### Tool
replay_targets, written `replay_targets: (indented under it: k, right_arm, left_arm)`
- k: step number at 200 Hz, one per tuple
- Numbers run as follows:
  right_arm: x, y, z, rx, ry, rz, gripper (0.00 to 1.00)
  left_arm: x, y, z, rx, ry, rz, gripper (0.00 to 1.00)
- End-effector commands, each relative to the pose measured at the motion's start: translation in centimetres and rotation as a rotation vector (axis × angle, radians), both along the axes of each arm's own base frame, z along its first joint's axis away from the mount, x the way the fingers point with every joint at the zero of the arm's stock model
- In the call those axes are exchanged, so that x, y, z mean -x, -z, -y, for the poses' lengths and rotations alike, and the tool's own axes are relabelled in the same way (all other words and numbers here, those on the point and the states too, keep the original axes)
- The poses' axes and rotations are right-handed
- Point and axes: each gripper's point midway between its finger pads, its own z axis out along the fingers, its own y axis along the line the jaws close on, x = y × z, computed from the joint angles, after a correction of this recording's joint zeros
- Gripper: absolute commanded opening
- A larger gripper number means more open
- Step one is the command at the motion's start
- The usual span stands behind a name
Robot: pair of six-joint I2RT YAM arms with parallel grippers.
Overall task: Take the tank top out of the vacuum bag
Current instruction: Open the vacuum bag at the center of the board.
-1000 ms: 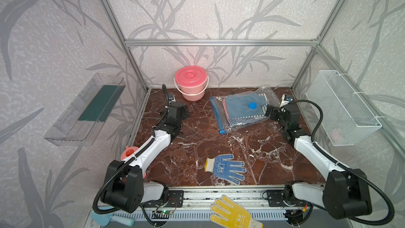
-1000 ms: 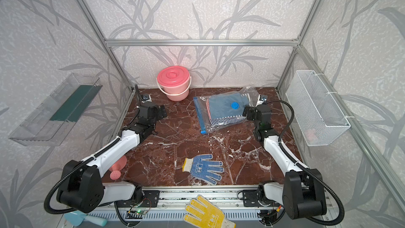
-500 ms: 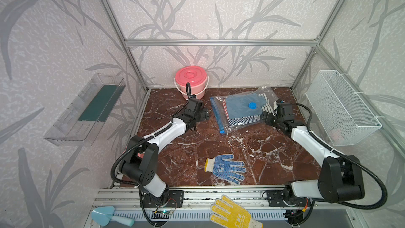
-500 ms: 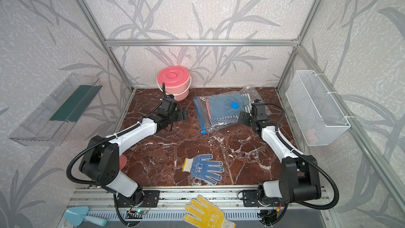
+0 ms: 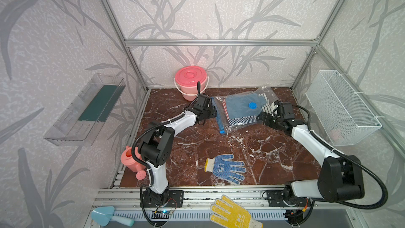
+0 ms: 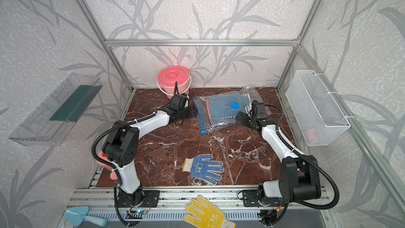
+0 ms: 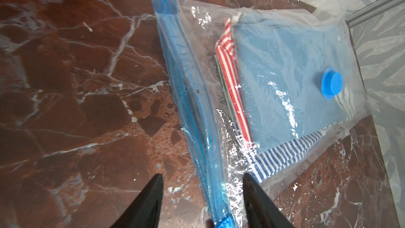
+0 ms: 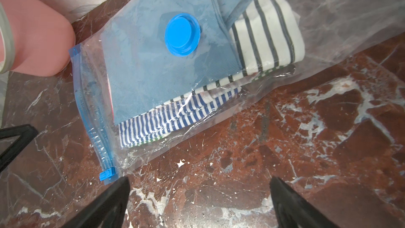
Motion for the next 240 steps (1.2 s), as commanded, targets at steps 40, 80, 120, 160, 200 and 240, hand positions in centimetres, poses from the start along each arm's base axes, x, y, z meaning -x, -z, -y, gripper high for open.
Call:
replay_targets:
  k: [40, 80, 120, 160, 200, 240]
  right_arm:
    - [1.3, -1.4, -0.5, -0.051, -0.016, -0.007, 0.99]
    - [2.0, -2.3, 0.0, -0.058, 0.002, -0.026, 0.99]
    - [2.3, -2.4, 0.9, -0.090, 0.037, -0.031, 0.99]
    - [2.4, -1.7, 2.3, -0.178, 0.100, -0.051, 0.99]
    - [2.8, -0.3, 4.0, -0.176, 0.163, -0.083, 0.99]
    - [2.7, 1.0, 4.7, -0.145, 0.203, -0.117, 0.99]
  left_arm:
    - [-2.6, 2.0, 2.5, 0.030, 0.026, -0.042, 0.47]
    - [-3.4, 3.7, 2.0, -0.017, -0.017, -0.070, 0.47]
    - [-4.2, 4.8, 2.8, 0.008, -0.010, -0.077, 0.46]
    - [-5.0, 5.7, 4.0, 0.047, -0.003, -0.107, 0.33]
    - [-4.8, 6.1, 3.9, 0.035, 0.007, -0.116, 0.03]
    - [-3.5, 5.4, 3.2, 0.026, 0.021, -0.101, 0.00]
